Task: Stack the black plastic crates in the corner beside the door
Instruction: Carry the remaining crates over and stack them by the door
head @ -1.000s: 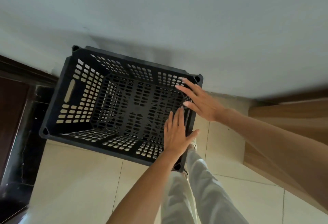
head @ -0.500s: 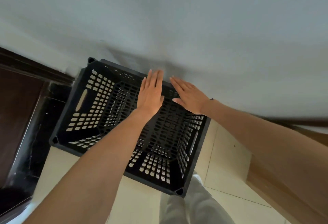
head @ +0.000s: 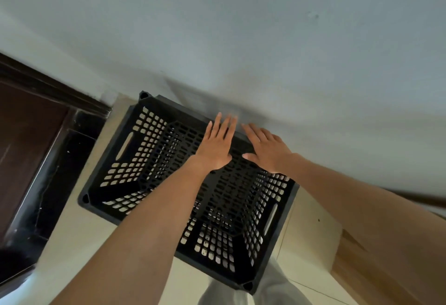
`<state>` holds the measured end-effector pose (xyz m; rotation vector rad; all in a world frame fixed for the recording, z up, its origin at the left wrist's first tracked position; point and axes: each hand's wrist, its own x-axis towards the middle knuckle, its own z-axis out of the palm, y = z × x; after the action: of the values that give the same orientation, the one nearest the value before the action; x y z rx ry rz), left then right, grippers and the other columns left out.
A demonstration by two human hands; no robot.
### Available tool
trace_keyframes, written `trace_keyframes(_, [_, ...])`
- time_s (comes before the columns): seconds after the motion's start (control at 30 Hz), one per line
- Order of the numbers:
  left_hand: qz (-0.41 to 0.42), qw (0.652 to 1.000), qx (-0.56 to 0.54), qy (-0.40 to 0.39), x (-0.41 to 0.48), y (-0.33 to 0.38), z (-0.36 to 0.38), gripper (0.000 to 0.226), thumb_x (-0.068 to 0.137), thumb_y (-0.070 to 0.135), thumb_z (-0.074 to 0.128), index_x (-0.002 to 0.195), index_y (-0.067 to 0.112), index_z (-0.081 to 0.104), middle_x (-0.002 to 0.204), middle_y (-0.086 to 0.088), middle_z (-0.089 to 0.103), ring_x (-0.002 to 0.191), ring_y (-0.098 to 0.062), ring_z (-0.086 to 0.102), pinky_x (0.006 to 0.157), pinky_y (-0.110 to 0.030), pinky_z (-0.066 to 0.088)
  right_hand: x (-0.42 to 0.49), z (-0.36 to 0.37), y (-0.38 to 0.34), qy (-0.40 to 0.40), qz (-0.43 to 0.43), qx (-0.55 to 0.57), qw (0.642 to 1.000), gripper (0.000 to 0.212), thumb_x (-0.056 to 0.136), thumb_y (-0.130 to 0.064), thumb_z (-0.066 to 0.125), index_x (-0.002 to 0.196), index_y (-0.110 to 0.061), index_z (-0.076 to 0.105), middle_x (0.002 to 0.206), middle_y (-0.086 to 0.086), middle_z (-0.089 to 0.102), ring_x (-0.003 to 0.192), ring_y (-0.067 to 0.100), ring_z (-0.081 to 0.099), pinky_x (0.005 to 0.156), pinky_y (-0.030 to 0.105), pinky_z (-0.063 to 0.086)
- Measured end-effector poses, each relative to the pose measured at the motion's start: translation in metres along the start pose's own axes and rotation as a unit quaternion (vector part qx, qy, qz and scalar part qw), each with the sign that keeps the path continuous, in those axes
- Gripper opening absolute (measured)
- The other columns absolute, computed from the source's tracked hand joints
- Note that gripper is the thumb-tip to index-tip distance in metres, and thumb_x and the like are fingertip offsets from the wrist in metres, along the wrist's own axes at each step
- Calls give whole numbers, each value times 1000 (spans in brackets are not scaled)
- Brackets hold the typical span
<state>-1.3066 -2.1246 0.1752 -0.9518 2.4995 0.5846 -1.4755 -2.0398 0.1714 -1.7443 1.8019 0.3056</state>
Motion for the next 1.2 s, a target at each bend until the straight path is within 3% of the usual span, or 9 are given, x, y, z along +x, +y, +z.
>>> trace_keyframes(0.1, [25, 996, -37, 82, -24, -20, 0, 97, 91, 14, 57, 155, 11, -16, 163, -4, -21, 151, -24, -19, 124, -39, -2, -1, -5, -18, 53, -27, -5, 998, 78, 99, -51, 34, 155, -18, -9, 163, 3, -3, 149, 26, 13, 120, 41, 20])
trace_keyframes(0.2, [-25, 986, -65, 154, -57, -59, 7, 93, 90, 11, 55, 156, 11, -10, 165, -3, -13, 152, -21, -13, 125, -39, 7, 7, -9, -45, 125, -60, -2, 990, 70, 102, -38, 39, 156, -16, 0, 163, 4, 7, 148, 23, 15, 120, 37, 20])
trace_keyframes(0.37, [-100, 977, -2, 190, -108, -149, 14, 93, 90, 17, 55, 156, 8, -10, 165, -9, -12, 152, -26, -13, 125, -41, 4, 41, -14, -110, 141, -79, -19, 987, 70, 101, -26, 41, 156, -16, -1, 163, 2, 4, 151, 20, 4, 122, 37, 14])
trace_keyframes(0.57, [-256, 942, -130, 172, -141, -235, 17, 97, 89, 22, 65, 157, 11, -4, 166, -8, -4, 153, -27, -7, 124, -45, 7, 109, -32, -218, 120, -161, -42, 979, 79, 95, -17, 47, 156, -18, -3, 164, 2, -2, 151, 21, -4, 123, 41, 9])
trace_keyframes(0.77, [-245, 934, -215, 146, -143, -259, 42, 97, 90, 27, 66, 157, 17, -4, 165, -7, 8, 153, -29, 5, 122, -47, 17, 174, -40, -294, 87, -201, -122, 968, 92, 88, -6, 58, 155, -15, -4, 163, 8, -8, 149, 27, -11, 121, 39, -5])
trace_keyframes(0.87, [-260, 915, -252, 177, -138, -257, 47, 98, 89, 23, 68, 156, 26, -4, 162, -7, 23, 151, -30, 16, 119, -49, 26, 185, -33, -300, 56, -198, -146, 968, 96, 85, -8, 61, 155, -14, -5, 163, 8, 0, 149, 31, -12, 122, 46, -3])
trace_keyframes(1.0, [-249, 918, -230, 204, -138, -259, 50, 100, 86, 24, 71, 155, 30, 0, 148, -8, 45, 142, -29, 36, 109, -49, 42, 188, -33, -297, 39, -221, -138, 965, 98, 81, -11, 64, 155, -17, 1, 162, 7, 6, 149, 31, -10, 120, 46, -9])
trace_keyframes(1.2, [-245, 913, -245, 214, -136, -259, 51, 95, 84, 24, 72, 154, 30, 8, 131, -2, 56, 125, -22, 52, 94, -44, 53, 191, -36, -295, 22, -228, -120, 966, 97, 79, -7, 62, 155, -19, 2, 162, 5, 4, 149, 29, -11, 120, 47, -8])
